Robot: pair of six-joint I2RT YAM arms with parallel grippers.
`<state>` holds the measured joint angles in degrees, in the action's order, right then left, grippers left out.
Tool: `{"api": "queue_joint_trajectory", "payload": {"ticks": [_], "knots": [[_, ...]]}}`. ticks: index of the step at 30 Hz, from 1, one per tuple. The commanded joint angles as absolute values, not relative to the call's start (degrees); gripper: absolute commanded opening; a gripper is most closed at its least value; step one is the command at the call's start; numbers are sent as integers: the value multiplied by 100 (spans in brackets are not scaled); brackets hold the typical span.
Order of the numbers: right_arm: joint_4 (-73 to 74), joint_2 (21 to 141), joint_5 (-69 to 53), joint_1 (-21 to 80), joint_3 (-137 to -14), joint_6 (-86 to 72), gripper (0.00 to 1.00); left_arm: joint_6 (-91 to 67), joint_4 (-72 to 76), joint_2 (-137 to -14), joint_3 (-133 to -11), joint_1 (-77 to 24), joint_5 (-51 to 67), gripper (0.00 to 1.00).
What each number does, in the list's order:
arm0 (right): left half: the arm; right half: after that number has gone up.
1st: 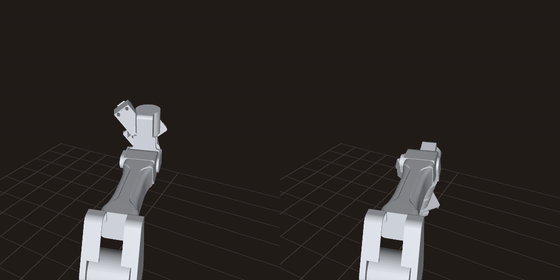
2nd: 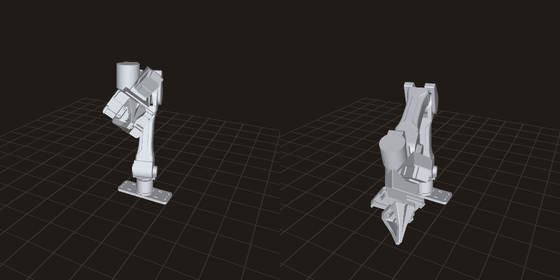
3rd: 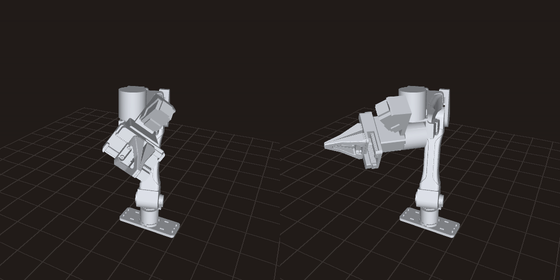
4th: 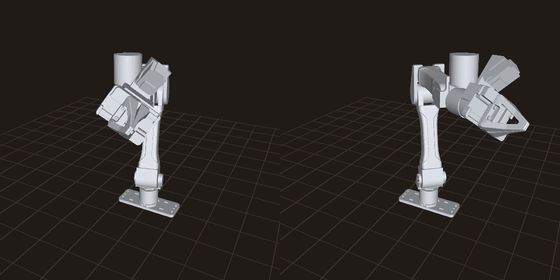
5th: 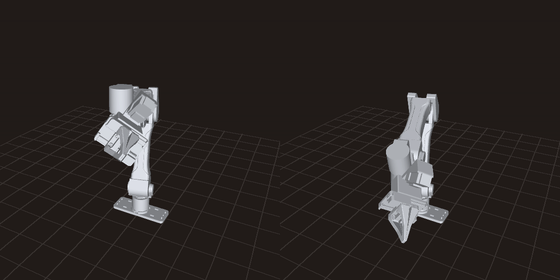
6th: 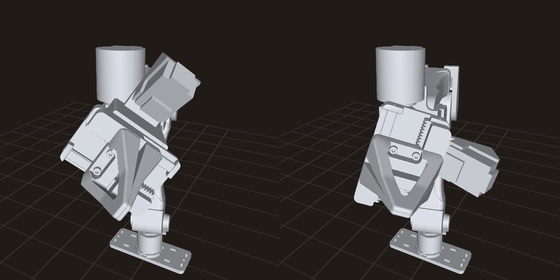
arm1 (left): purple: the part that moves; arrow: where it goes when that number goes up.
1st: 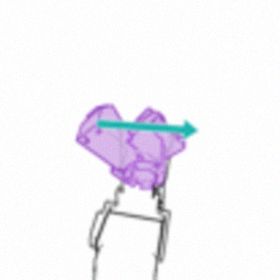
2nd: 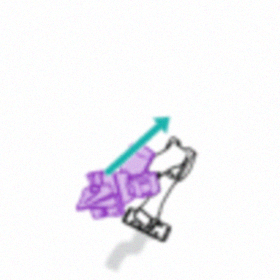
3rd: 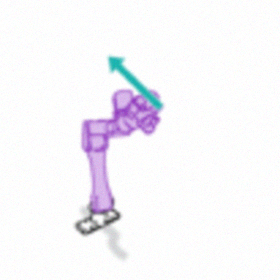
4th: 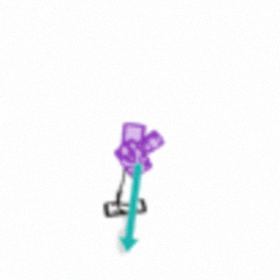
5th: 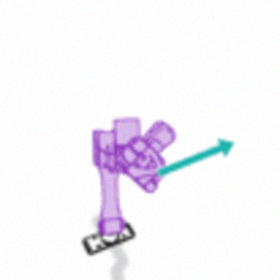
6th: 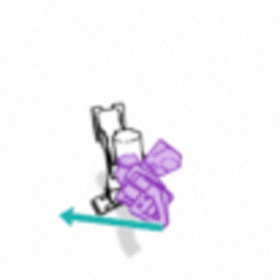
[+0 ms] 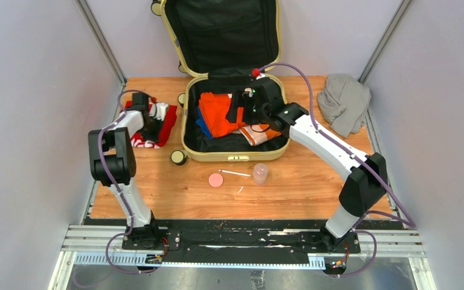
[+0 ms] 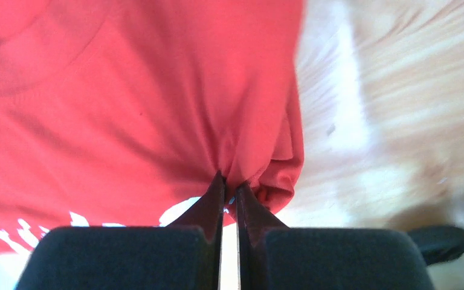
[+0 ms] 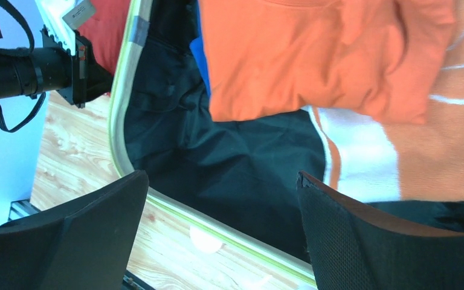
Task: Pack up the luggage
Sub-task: Move the clothes to the corner of the board.
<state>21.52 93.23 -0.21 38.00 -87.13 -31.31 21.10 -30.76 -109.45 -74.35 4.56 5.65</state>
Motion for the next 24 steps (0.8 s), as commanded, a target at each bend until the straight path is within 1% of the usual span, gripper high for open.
{"api": "queue_joint_trajectory", "payload": {"ticks": [1,5,10,11,12,13,16,17,22,24], "knots": [[1894,9584,-9,4154,-8884,-3663,95,2635,-4012,-10587,-6750,1176,991,0],[1693,9898,-52,4508,-9034,-4063,96,3242,-4378,-9886,-6168,1524,1109,0],[1670,10467,-86,5073,-9433,-4347,95,3909,-4912,-9070,-5520,1729,1068,1],[1682,10548,-88,5191,-9485,-4350,95,4037,-5009,-8938,-5405,1731,1006,8],[1699,10606,-77,5268,-9508,-4358,95,4172,-5090,-8793,-5303,1726,921,23],[1704,10625,-61,5317,-9507,-4349,95,4295,-5145,-8658,-5201,1730,830,42],[1700,10570,-10,5387,-9342,-4361,95,4559,-5142,-8220,-5005,1734,570,94],[1704,10518,-5,5388,-9268,-4366,96,4544,-5142,-8131,-5040,1730,613,100],[1672,10260,372,5384,-8924,-4338,96,3874,-5145,-8133,-5750,1634,1347,100],[1649,10172,443,5382,-8814,-4320,97,3628,-5118,-8340,-5987,1404,1349,100]]}}
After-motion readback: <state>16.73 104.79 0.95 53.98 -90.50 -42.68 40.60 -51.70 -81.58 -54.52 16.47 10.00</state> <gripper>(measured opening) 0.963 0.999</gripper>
